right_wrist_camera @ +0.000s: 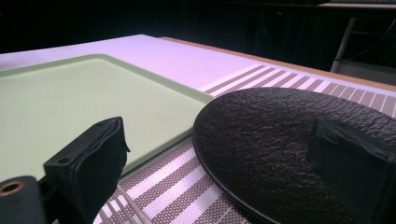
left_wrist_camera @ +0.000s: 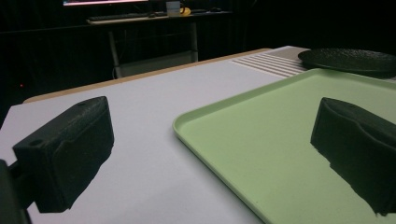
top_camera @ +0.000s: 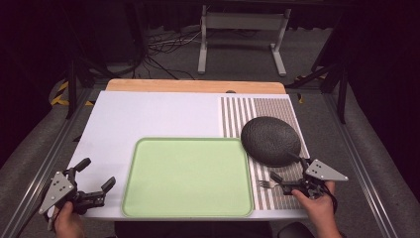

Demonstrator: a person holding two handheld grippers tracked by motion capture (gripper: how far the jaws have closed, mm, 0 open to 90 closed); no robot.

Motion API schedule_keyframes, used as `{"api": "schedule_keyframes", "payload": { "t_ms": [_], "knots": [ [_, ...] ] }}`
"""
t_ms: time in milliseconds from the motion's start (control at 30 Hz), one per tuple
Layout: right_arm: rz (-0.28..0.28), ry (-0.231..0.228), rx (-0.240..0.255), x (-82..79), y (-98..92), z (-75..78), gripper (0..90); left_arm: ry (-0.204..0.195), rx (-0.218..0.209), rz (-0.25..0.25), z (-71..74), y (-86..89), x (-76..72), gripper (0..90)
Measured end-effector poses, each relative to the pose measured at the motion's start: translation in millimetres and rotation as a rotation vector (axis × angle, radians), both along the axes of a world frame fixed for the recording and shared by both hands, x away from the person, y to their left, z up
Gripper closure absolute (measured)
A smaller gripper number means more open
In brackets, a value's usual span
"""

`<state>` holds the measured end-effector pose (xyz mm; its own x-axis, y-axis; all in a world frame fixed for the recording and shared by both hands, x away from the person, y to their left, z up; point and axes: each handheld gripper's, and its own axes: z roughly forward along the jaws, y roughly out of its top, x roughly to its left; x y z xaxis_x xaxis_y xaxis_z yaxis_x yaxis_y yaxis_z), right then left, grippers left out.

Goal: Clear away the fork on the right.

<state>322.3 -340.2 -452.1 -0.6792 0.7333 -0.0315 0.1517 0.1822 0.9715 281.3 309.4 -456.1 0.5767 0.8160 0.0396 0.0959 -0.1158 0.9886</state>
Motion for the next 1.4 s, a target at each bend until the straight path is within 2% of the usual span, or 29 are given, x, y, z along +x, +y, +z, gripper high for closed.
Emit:
{"api": "schedule_keyframes", "payload": {
  "t_ms": [400, 567, 633, 700, 833, 900, 967, 1033, 1267, 1400],
  "knots": [
    [0.063, 0.003, -0.012, 15.5, 11.8, 19.7, 4.6, 0.002, 0.006, 0.009, 0.2, 0.1, -1.7, 0.1],
    [0.083, 0.009, -0.034, 21.2, 12.1, 25.4, 2.2, 0.003, 0.007, 0.008, 0.1, 0.5, -1.4, 0.0],
    [0.086, 0.036, -0.074, 24.5, 10.4, 30.4, 1.7, 0.003, 0.003, 0.007, -0.1, 0.4, -1.0, 0.1],
    [0.087, 0.047, -0.083, 25.9, 10.0, 32.1, 2.1, 0.005, 0.007, 0.008, 0.1, -0.1, -1.4, 0.0],
    [0.126, 0.094, -0.212, 29.5, 10.8, 43.8, 4.3, 0.004, 0.010, 0.005, 0.4, -0.6, -1.8, 0.0],
    [0.151, 0.116, -0.253, 31.2, 12.2, 48.8, 5.6, 0.003, 0.011, 0.006, 0.3, -0.7, -1.7, 0.1],
    [0.168, 0.127, -0.303, 32.4, 13.7, 53.1, 6.5, 0.006, 0.010, 0.004, 0.3, -1.2, -1.8, 0.1],
    [0.186, 0.132, -0.374, 34.5, 15.9, 58.0, 7.4, 0.006, 0.010, 0.003, 0.4, -1.5, -1.9, 0.1],
    [0.240, 0.191, -0.528, 41.6, 23.2, 65.2, 8.8, 0.006, 0.008, 0.003, 0.2, -0.8, -1.9, 0.1],
    [0.281, 0.243, -0.615, 44.9, 27.9, 67.3, 10.7, 0.007, 0.007, 0.004, 0.0, -1.3, -1.9, 0.1]
  ]
}}
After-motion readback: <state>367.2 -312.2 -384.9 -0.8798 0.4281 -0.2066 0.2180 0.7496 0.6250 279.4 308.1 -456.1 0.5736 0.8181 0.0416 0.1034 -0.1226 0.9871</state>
